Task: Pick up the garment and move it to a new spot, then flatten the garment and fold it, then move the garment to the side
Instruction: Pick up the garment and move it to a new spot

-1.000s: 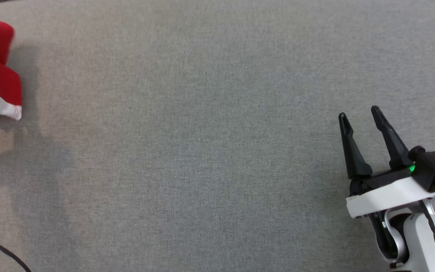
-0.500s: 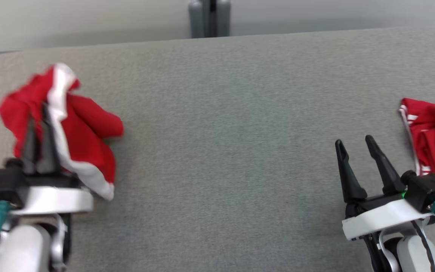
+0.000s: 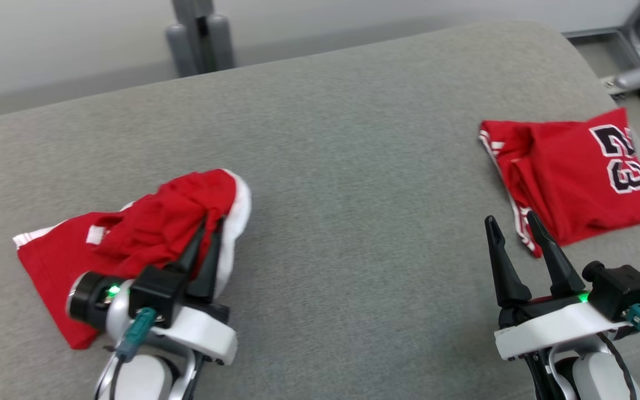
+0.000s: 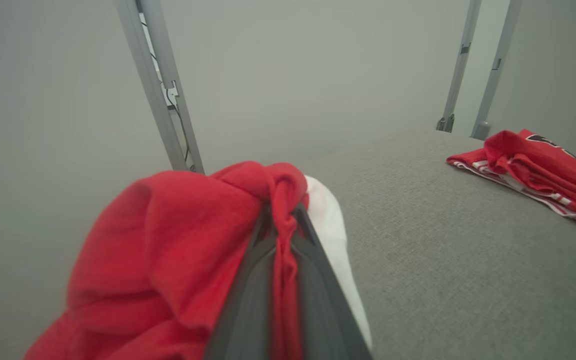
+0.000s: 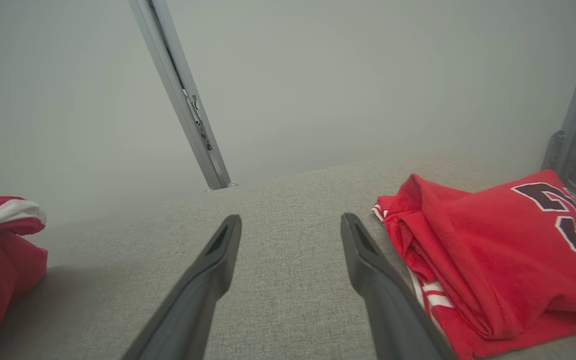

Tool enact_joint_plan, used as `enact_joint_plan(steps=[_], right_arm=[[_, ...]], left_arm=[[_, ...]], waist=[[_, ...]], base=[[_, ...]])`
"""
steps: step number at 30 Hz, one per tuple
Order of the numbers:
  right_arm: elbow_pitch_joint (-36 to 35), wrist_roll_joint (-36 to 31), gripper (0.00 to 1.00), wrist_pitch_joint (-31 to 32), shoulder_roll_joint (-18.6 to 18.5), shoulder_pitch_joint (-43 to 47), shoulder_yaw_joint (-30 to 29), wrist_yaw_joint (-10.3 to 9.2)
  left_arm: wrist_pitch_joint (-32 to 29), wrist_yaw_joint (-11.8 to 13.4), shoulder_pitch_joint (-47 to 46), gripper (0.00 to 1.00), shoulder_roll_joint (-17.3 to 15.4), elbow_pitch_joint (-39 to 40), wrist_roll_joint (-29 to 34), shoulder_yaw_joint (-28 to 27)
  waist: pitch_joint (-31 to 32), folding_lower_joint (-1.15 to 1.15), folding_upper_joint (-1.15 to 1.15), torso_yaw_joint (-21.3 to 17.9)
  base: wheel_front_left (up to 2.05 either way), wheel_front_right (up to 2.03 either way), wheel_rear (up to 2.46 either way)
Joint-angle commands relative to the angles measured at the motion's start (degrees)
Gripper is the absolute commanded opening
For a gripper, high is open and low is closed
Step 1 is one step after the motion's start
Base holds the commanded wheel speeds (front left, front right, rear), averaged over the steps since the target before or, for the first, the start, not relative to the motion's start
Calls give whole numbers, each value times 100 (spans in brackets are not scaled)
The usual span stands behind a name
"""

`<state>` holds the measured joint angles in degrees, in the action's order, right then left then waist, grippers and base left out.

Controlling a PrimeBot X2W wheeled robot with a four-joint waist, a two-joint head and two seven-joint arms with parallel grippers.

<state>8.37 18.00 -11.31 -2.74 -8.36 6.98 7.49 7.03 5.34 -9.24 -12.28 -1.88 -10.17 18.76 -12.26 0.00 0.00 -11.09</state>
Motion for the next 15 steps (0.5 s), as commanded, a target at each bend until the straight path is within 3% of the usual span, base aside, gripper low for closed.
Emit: enact_joint_plan(steps=[1,11,12,13,14,15], right_arm=[[66,90,100,-98,-29,-77,-6,1],[318,354,100,-313,-26,-192,-21,1],[347,371,100,-337,-27,-200,-17,1],[372,382,100,-352,-27,-213,-17,1],[400,392,100,-361,-28,-223,-30,1],[400,392,100,-361,-28,-223,-30,1]], left_arm=[[-9,-133,-244,0,49,-173,69,163],[-170,-686,-1055,0,411,-1142,239,932],[-152,-689,-1093,4,447,-1244,226,957],[-136,-706,-1128,42,477,-1333,206,978],[-71,-747,-1161,100,519,-1379,158,999],[-71,-747,-1161,100,519,-1379,158,999]], waist=[[-173,0,0,-418],[-488,0,0,-1016],[-494,0,0,-1032],[-495,0,0,-1039],[-495,0,0,-1035],[-495,0,0,-1035]], base=[[0,0,0],[0,0,0],[0,0,0],[0,0,0],[0,0,0],[0,0,0]])
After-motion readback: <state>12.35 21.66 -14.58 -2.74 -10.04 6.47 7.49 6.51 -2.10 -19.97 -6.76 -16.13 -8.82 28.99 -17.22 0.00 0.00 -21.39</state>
